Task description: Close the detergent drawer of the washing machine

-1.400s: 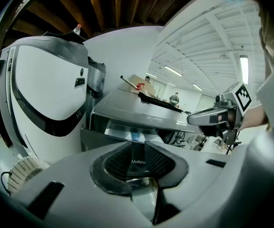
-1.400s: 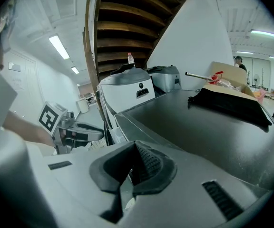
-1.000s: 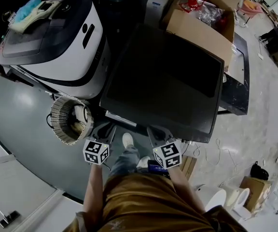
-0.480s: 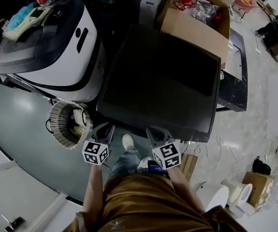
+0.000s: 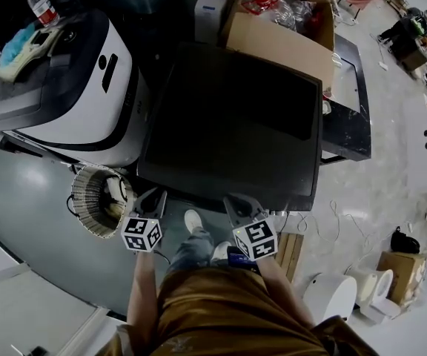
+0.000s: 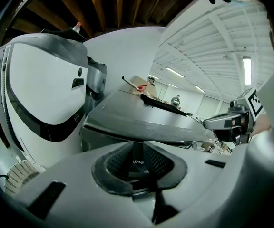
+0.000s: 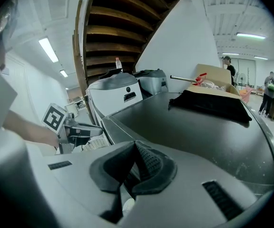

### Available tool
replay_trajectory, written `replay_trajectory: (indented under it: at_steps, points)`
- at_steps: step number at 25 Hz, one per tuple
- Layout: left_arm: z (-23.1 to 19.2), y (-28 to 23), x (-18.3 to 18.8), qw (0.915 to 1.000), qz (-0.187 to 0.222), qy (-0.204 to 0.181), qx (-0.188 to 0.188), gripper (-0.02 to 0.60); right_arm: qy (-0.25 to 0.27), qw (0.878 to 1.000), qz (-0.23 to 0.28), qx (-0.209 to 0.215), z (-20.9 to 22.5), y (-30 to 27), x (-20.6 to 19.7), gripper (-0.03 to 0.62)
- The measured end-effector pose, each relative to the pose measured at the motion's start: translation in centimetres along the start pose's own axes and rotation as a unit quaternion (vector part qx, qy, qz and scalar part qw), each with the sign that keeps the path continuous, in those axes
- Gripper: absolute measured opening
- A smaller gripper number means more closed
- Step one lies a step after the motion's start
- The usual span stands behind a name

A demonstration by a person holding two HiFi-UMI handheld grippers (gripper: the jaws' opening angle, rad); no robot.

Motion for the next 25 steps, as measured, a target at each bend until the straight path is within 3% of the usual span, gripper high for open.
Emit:
replay_trajectory:
  at_steps: [6, 10, 19, 25]
  points:
    - [0.6, 0.2, -0.1, 0.9998, 0.012, 0.003, 0.013, 0.084, 0.004, 1.000, 0.010, -0.007, -0.1, 1.3, -0.1, 0.012]
    - [1.1, 1.1, 0.4, 0.9989, 0.038, 0.025, 0.013, 0.084, 0.019, 1.000, 0.018, -0.011, -0.6, 2.1, 0.2, 0.012]
    - [4.7, 3.3, 2.2, 0.9943, 0.104, 0.025, -0.002, 0.048, 0.041, 0.998, 0.049, -0.026, -0.9, 4.5, 0.6, 0.012]
    - [8.4, 5.0, 3.6, 0.9914, 0.131, -0.003, -0.005, 0.034, 0.061, 0.995, 0.076, -0.037, -1.6, 6.2, 1.5, 0.012]
Point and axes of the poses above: the fingertips, and each gripper's own axes: y backward along the fingers, z to its right, x out of its top, the point moved 8 cm from there along y, backward along the fingers, and after that the axes turned 13 degrees about y, right-handed, at the moved point
